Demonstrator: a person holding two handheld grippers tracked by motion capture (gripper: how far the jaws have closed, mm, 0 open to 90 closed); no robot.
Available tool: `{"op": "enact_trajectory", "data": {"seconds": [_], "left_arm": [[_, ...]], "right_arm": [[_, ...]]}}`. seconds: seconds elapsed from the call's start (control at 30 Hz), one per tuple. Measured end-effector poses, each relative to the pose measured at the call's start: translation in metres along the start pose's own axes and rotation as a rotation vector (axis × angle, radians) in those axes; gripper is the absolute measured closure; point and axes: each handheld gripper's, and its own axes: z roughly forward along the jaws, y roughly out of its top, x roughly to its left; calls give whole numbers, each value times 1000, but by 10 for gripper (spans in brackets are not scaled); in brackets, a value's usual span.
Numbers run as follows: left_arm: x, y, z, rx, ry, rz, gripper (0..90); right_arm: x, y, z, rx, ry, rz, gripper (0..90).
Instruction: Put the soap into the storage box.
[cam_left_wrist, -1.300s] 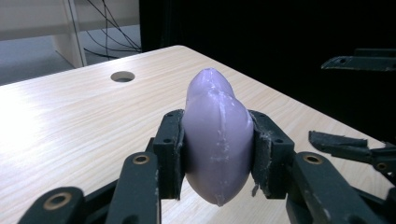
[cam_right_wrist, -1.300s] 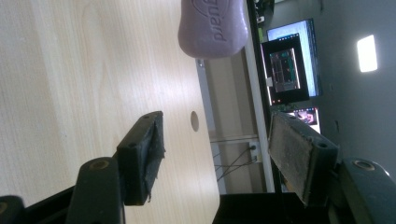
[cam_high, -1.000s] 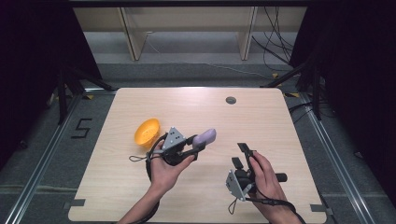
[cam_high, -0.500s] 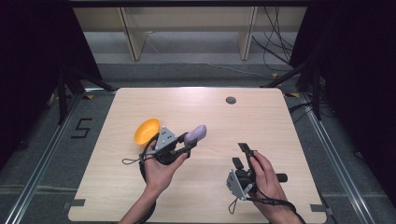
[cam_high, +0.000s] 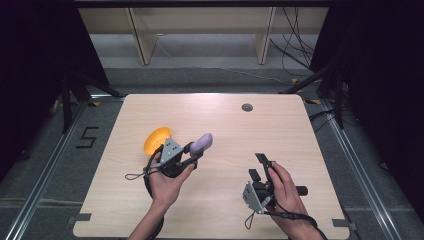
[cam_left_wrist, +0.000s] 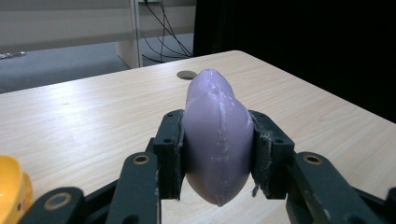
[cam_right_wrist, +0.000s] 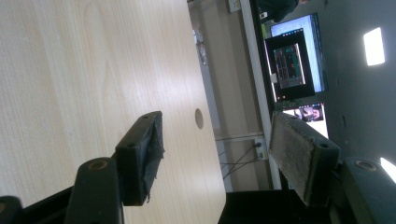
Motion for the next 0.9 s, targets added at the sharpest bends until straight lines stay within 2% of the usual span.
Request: {"op": "enact_trajectory", "data": {"seconds": [0.03,0.1,0.33,0.4,0.43,0.9], "left_arm": [[1,0,0,-4,2,-5,589],[4,-1,-2,-6,10,-9,589],[13,-3,-6,-13,47,-13,588],[15,-3,-7,-16,59,-15,588],[16,-3,-8,-17,65,-16,588],[30,-6,-15,-34,131,-34,588]], "right_arm": [[3,-1,0,6,11,51,356],[3,-2,1,-7,7,38,354],[3,-2,2,-7,8,38,354],[3,-2,2,-3,10,39,353],[4,-1,1,12,16,58,353],[4,-1,1,10,17,56,353]]}}
